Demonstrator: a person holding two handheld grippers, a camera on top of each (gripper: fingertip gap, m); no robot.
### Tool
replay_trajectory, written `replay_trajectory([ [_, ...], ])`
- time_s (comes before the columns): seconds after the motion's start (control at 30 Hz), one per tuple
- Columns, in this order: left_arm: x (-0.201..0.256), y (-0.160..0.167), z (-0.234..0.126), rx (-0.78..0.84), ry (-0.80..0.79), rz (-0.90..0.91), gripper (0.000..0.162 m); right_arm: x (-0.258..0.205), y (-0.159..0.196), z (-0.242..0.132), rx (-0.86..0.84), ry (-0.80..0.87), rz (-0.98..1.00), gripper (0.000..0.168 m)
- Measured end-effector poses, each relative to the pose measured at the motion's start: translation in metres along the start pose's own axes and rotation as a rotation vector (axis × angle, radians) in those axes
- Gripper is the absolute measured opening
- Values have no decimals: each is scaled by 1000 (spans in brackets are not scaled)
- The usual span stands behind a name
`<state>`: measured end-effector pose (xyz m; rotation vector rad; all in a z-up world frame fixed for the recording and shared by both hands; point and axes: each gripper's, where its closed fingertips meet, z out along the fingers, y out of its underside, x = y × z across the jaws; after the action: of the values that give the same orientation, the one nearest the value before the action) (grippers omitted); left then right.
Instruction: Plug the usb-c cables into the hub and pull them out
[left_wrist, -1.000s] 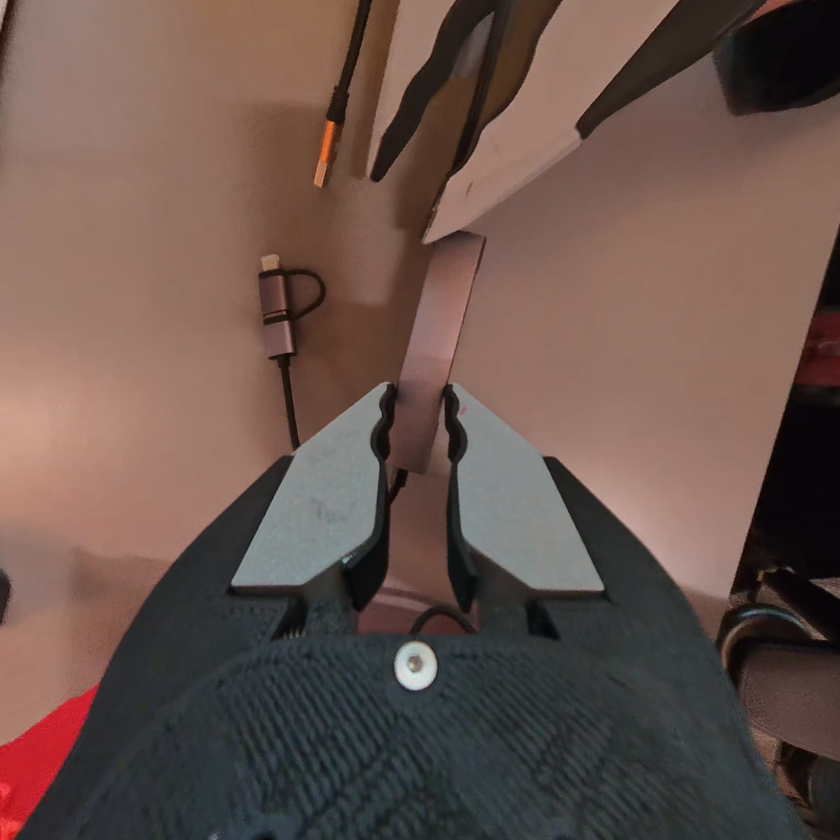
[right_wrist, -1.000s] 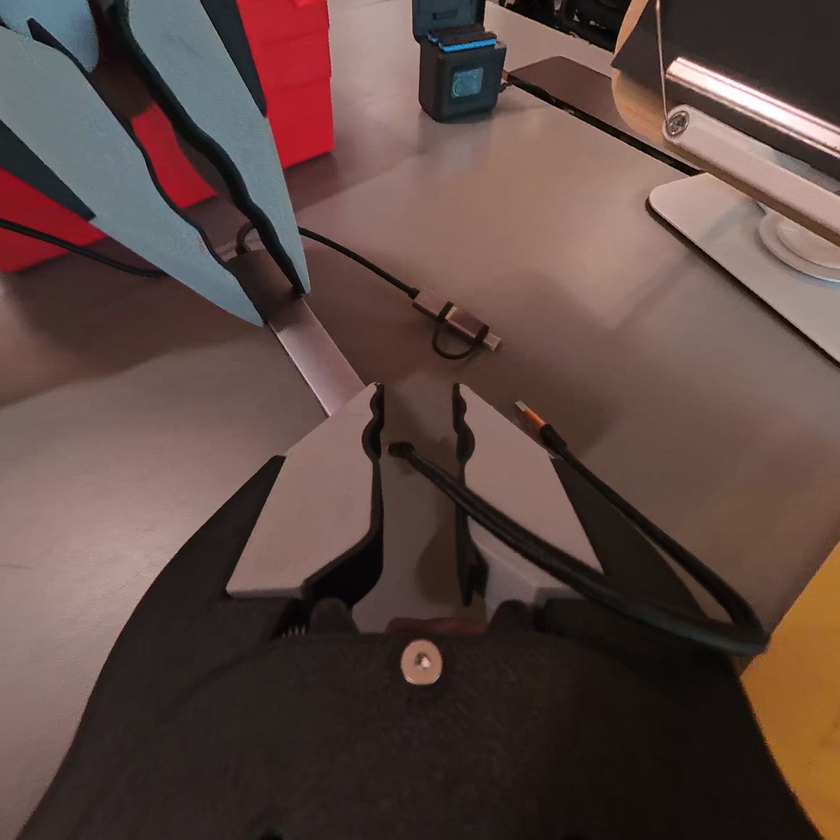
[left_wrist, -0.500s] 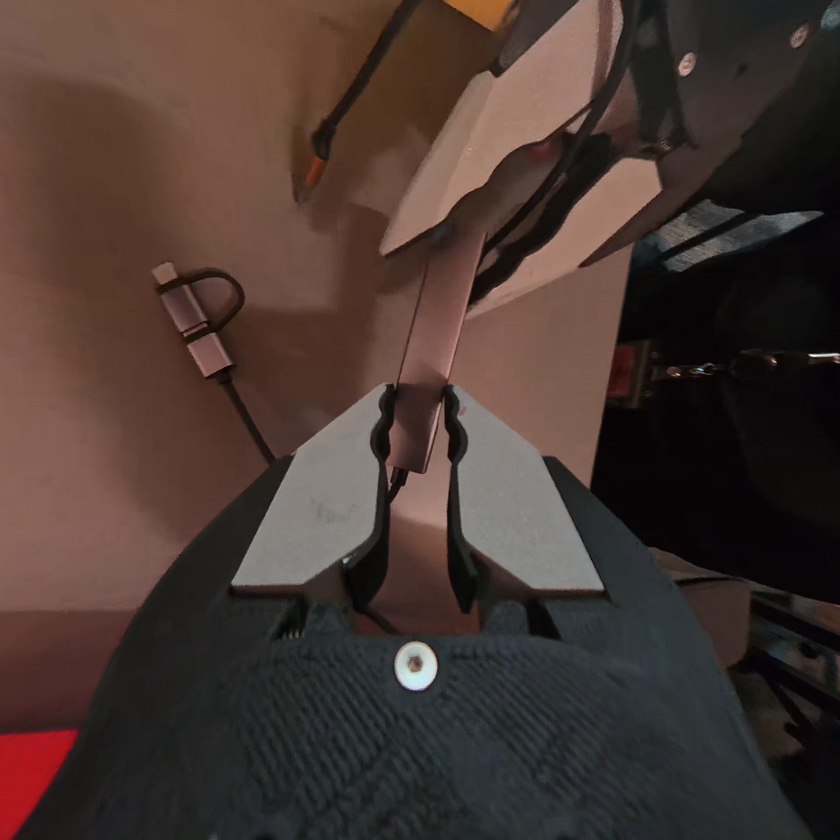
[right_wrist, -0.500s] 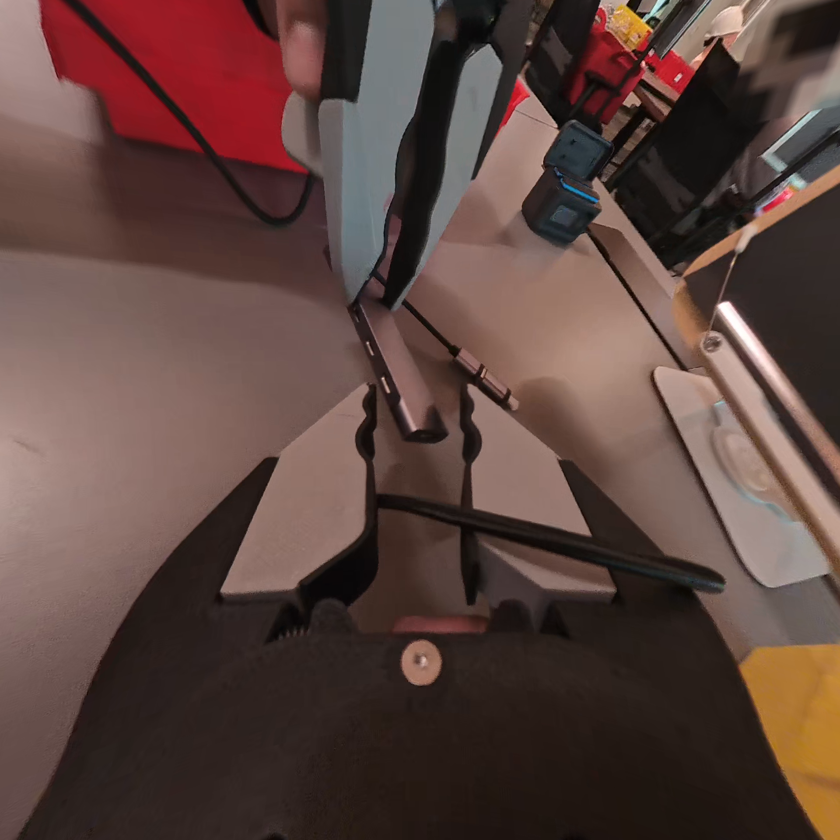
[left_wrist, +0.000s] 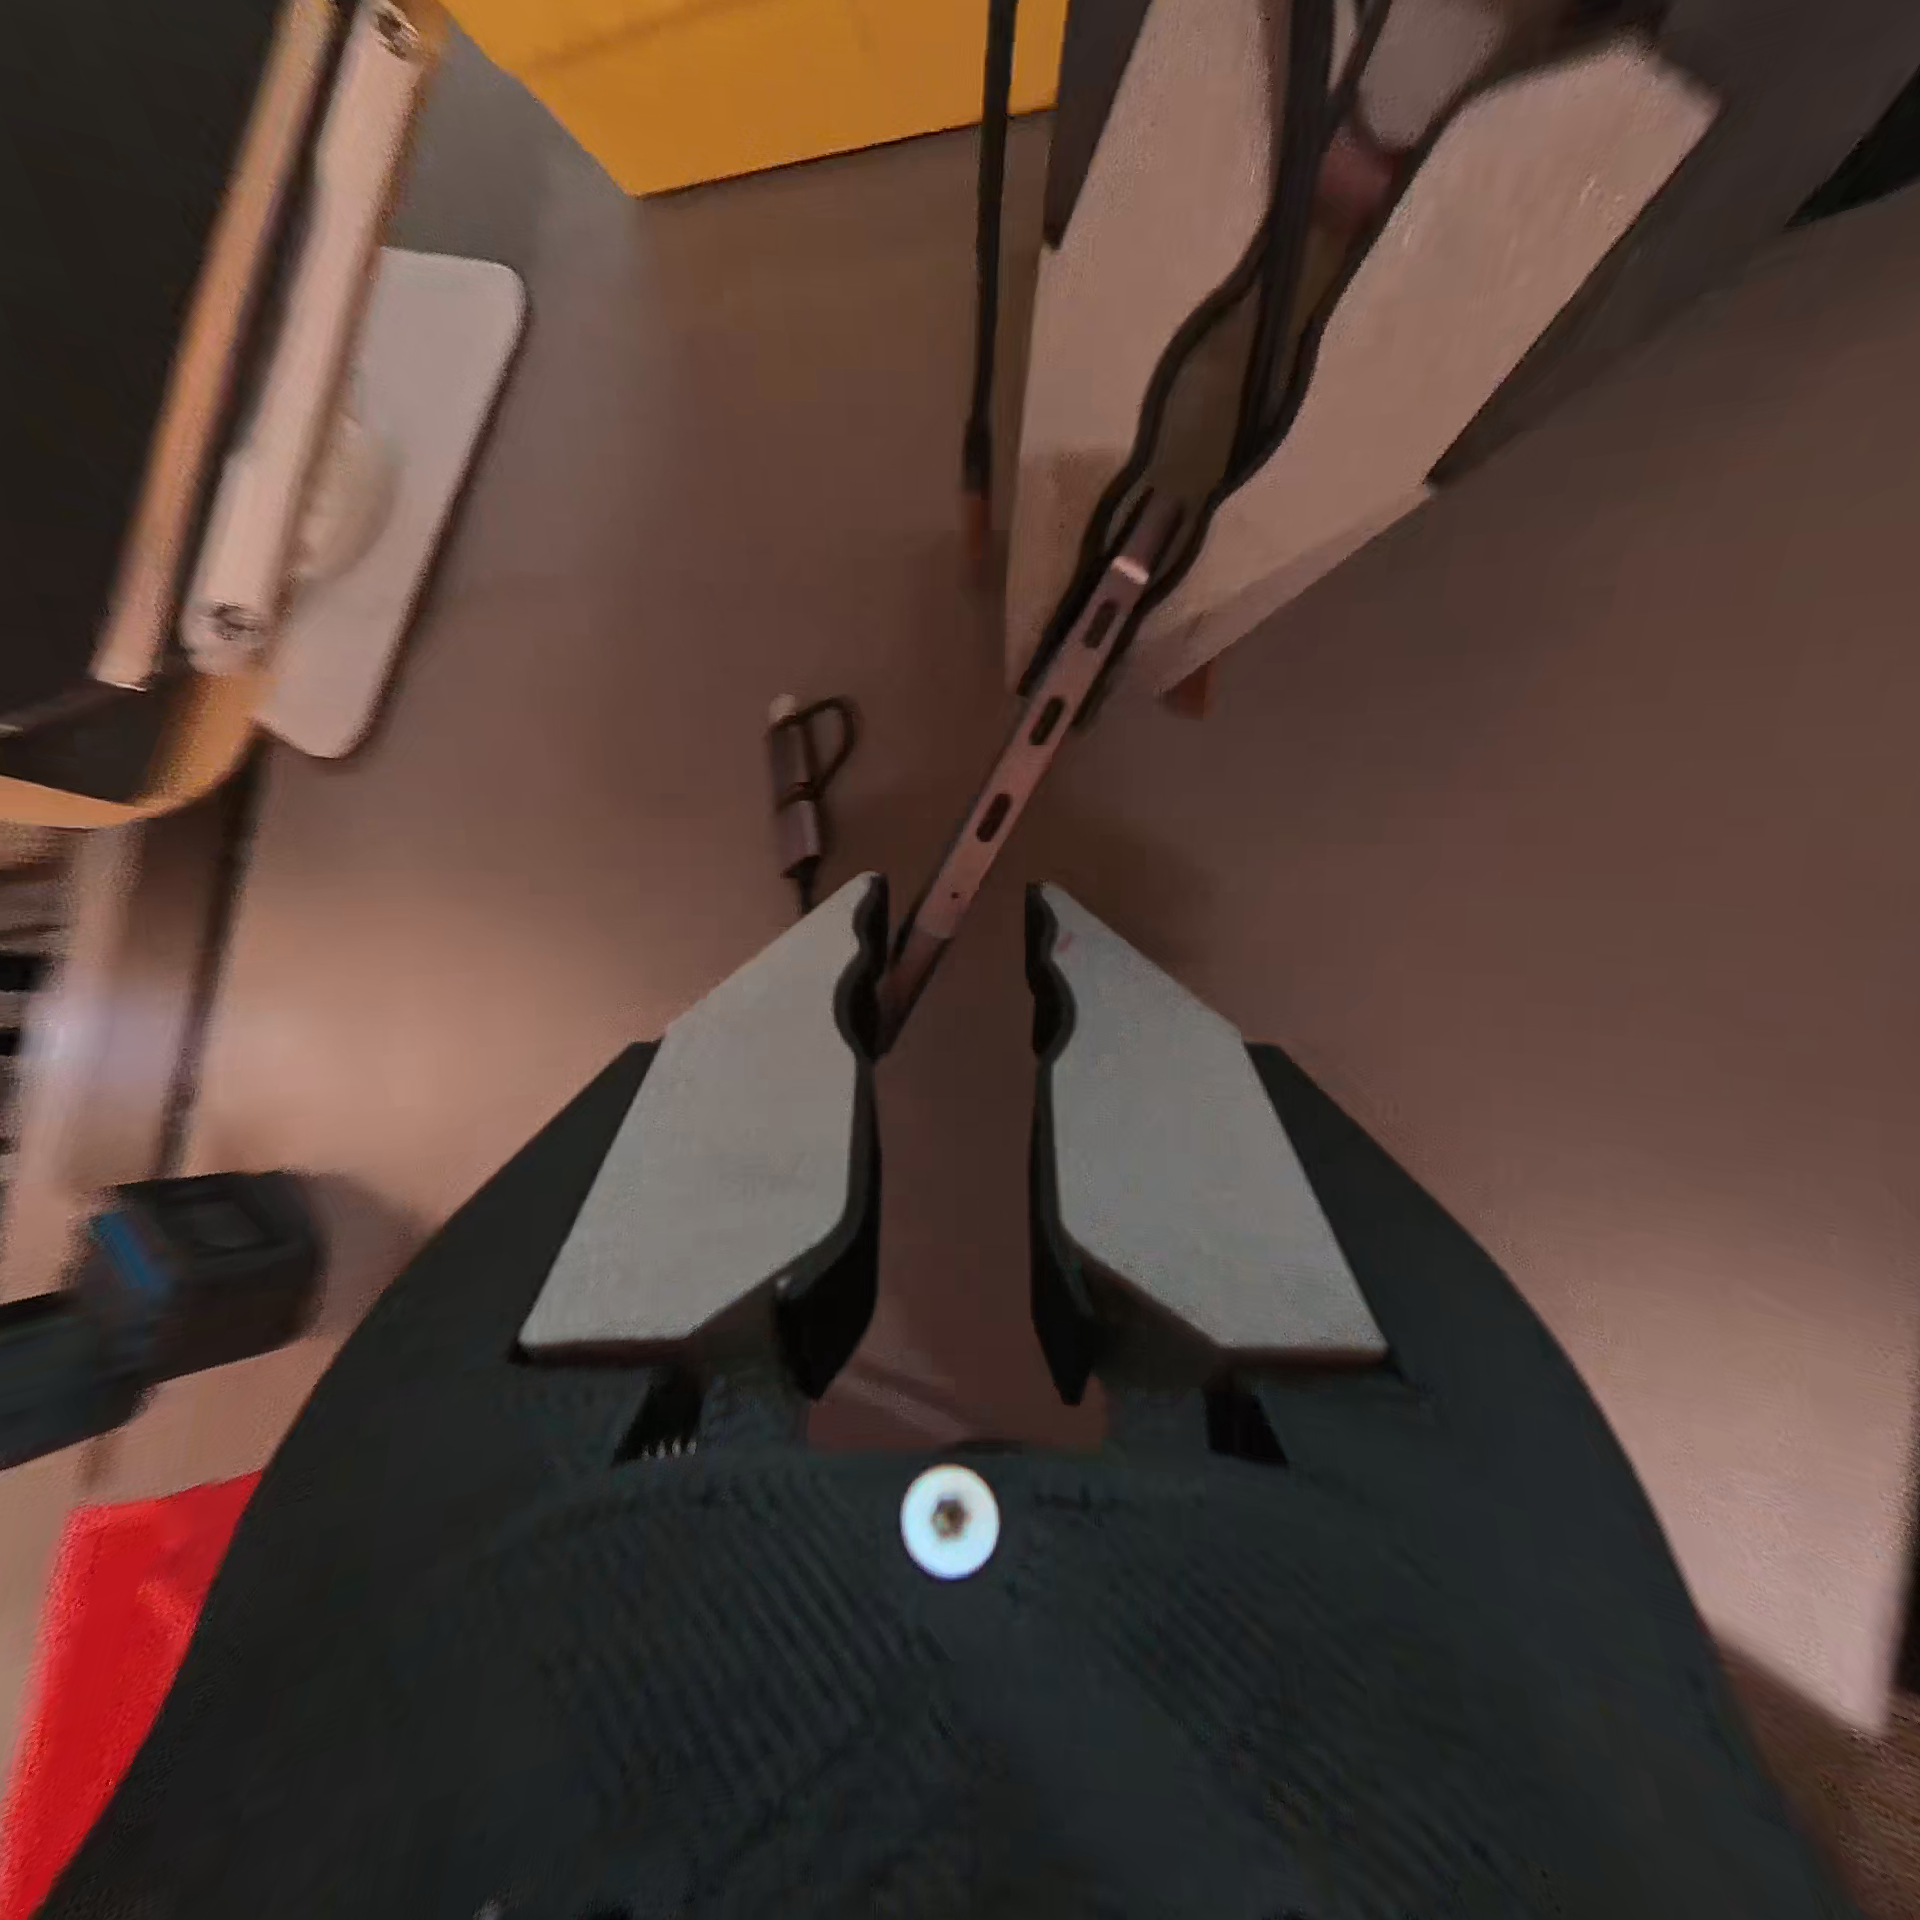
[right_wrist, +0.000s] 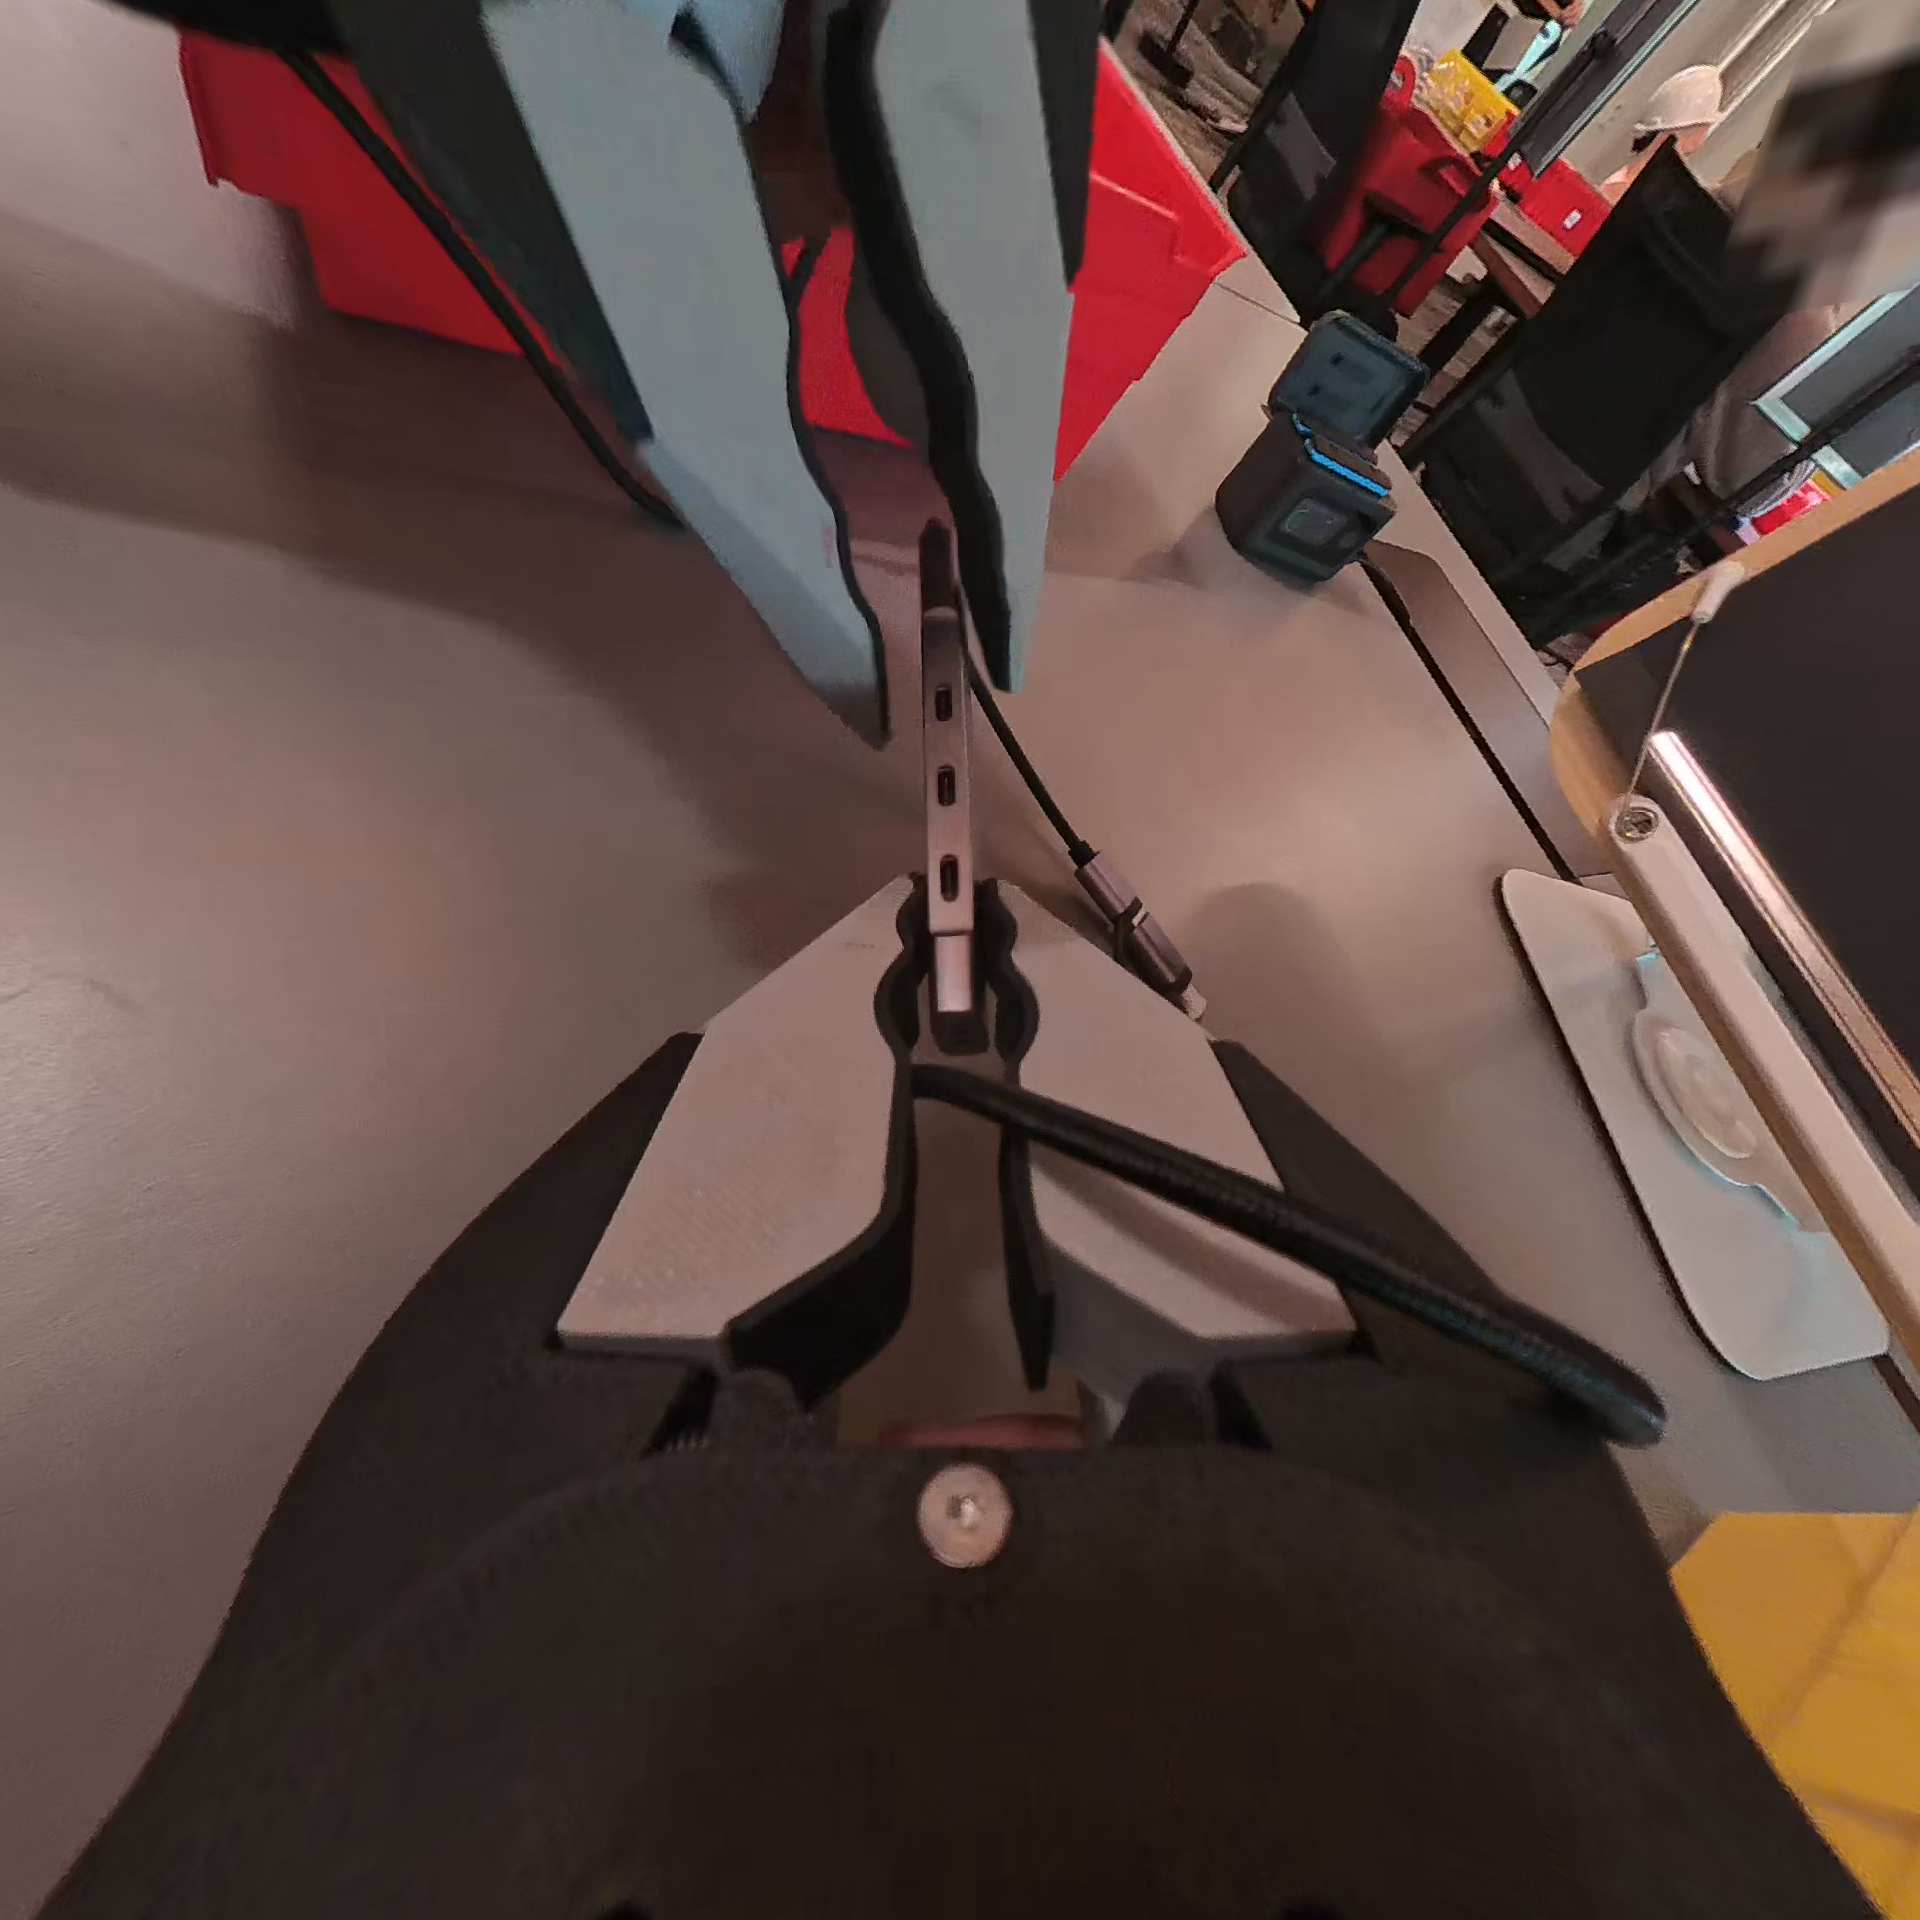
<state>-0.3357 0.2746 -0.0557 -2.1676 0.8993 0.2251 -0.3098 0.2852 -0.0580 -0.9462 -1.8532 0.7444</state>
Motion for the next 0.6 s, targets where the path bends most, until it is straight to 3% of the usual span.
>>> replay_trajectory([
  [0.07,-11,-2,2,26,-162,110,19,2,-2,-2,13,-2,17,6],
  [0.2,-5,-7,2,110,-205,139,16,2,-4,-8,51,-63,109,8],
  [0.37,-7,-20,2,156,-312,107,24,4,-14,-21,136,-149,200,6],
  [0.6,8,-33,-13,378,-195,-77,26,-6,-30,-41,253,-194,96,6],
])
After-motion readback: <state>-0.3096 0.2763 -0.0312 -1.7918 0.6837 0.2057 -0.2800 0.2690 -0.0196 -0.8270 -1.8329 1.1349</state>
